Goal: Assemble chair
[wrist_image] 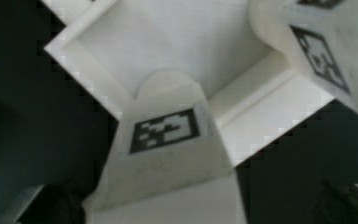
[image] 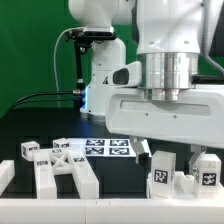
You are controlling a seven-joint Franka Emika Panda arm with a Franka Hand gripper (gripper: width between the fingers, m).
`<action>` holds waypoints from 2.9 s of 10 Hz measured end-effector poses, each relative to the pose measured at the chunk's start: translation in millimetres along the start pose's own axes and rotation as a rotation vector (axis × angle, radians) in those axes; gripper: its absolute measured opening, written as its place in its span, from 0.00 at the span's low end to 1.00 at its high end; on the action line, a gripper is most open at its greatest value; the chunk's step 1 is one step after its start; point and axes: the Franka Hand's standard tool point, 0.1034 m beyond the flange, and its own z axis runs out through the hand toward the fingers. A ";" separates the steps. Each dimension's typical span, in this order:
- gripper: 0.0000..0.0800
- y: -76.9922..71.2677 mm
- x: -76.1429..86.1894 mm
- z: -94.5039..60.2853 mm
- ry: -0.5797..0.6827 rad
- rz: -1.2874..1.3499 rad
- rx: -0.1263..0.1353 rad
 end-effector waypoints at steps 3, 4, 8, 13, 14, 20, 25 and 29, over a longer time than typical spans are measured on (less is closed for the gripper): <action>0.44 0.3 0.3 0.0 0.001 0.058 -0.001; 0.37 2.5 0.8 0.4 -0.001 0.168 -0.005; 0.36 5.4 -1.8 2.2 -0.058 0.957 -0.024; 0.36 5.6 -2.0 2.5 -0.070 1.095 -0.020; 0.36 4.7 -3.7 2.8 -0.066 0.998 -0.022; 0.81 5.2 -7.3 6.0 -0.009 0.361 0.018; 0.67 3.0 -3.3 3.9 0.022 -0.097 -0.014; 0.36 4.9 -3.3 4.6 0.021 0.126 -0.015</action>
Offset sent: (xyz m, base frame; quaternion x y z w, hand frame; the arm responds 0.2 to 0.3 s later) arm 0.0000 0.0000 0.0000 0.0000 0.0000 0.1938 0.9810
